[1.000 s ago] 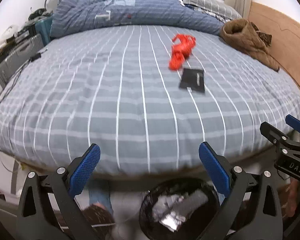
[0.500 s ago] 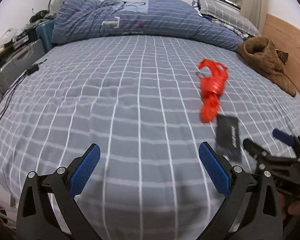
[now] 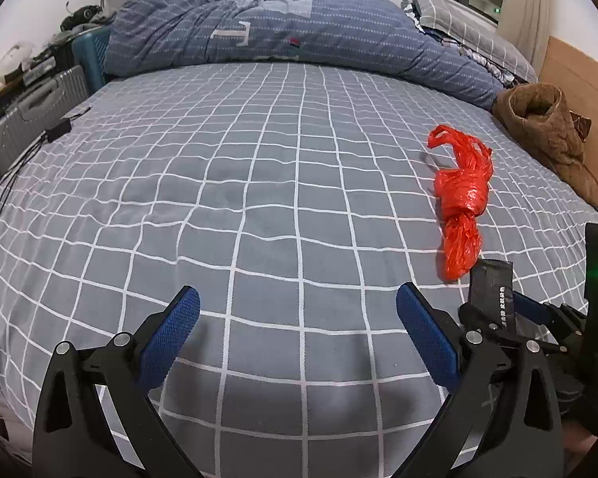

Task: Collect trash
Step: 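Grasp the black packet with the right tool while the left tool grasps the red bag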

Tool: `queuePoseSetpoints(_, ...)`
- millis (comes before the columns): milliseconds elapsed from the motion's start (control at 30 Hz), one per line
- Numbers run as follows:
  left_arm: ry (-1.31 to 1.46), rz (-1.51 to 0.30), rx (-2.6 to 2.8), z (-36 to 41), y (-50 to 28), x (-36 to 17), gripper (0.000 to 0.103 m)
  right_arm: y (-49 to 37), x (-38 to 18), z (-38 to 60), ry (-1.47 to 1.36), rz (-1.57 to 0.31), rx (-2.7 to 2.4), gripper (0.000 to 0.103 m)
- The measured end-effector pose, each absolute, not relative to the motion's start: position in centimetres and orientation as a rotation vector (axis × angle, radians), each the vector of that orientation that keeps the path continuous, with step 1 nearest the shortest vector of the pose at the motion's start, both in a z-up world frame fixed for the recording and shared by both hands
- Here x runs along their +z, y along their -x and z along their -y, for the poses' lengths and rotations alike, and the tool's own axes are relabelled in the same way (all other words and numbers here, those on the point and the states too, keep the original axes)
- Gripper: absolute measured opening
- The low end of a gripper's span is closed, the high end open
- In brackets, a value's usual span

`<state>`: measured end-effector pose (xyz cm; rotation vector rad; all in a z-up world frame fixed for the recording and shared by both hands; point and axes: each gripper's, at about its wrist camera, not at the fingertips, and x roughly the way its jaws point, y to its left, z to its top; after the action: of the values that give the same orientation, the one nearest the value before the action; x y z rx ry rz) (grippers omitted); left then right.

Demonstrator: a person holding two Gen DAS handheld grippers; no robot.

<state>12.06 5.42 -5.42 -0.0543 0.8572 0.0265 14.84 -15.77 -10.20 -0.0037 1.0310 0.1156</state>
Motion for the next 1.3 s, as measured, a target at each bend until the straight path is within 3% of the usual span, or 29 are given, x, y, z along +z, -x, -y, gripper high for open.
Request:
queuePoseSetpoints(100,0.06,-0.858,0.028,-5.7,-11.9,-5.6,0.097,-14.6,-10.3,15.6,0.009,-1.022,0.114,0.064)
queuePoseSetpoints(233,0.057,-0.864,0.025,-5.5,-12.0,-5.8,0.097,-14.4,-10.3,15.6,0.025,-1.016,0.111,0.045)
queuePoseSetpoints(400,0.05,-0.867,0.015,-4.8,-12.3,-6.0,0.097,-14.3,-9.6,16.3,0.014,-1.01,0.129,0.032)
queuePoseSetpoints(800,0.042,-0.839,-0.073,1.2,-15.9,-5.8,0.097,-13.8,-5.8,23.8,0.005,-0.888,0.057,0.032)
queuePoseSetpoints(1300,0.007,-0.804,-0.144,8.7,-23.8,-7.2,0.097,-15.3,-5.9,30.1,-0.041,-0.878,0.024,0.032)
